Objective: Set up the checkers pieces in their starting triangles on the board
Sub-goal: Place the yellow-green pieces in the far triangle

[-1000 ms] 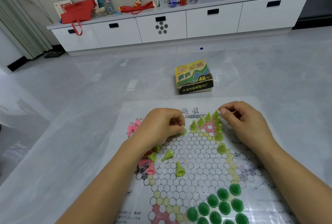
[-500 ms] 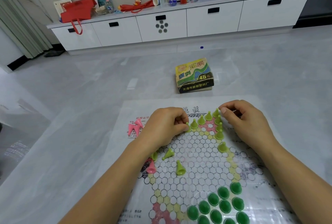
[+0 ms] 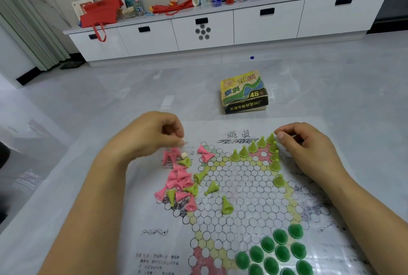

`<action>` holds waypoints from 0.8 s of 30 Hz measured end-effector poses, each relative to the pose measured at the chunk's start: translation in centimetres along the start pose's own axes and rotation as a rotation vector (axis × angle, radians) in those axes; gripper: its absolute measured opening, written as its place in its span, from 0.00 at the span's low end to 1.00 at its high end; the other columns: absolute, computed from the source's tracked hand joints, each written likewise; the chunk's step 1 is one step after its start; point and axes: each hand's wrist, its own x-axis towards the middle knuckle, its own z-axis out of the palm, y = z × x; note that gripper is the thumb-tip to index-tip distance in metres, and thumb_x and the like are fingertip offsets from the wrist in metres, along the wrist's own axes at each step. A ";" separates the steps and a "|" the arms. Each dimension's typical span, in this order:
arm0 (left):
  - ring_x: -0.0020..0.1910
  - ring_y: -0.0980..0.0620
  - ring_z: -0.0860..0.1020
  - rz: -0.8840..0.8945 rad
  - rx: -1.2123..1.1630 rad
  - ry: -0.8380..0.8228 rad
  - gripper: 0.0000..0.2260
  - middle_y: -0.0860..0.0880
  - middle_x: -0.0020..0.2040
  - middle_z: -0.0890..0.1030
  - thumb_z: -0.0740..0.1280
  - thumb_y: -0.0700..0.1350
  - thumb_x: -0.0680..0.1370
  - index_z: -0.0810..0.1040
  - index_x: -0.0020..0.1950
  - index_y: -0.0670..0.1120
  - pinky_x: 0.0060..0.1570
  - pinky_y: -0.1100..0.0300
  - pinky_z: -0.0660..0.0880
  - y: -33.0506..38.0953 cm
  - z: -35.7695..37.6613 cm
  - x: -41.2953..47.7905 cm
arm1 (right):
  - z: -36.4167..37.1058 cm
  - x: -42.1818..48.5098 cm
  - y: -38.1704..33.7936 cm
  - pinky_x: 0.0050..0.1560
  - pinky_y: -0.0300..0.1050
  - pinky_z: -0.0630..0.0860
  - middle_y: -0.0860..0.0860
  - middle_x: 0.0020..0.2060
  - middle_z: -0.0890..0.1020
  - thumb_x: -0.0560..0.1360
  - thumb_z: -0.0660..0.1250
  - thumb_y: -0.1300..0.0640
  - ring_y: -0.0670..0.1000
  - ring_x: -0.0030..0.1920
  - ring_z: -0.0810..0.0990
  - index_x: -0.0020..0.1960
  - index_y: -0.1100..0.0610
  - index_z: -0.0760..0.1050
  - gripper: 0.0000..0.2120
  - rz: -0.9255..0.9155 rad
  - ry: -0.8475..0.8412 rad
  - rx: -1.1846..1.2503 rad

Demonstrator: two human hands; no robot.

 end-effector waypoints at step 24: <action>0.36 0.54 0.75 -0.014 0.122 -0.145 0.04 0.52 0.36 0.77 0.71 0.41 0.70 0.77 0.41 0.45 0.38 0.61 0.72 0.0 3.0 1.1 | 0.0 0.0 0.1 0.39 0.37 0.70 0.47 0.45 0.79 0.75 0.63 0.55 0.48 0.43 0.76 0.46 0.51 0.78 0.05 0.012 0.005 0.010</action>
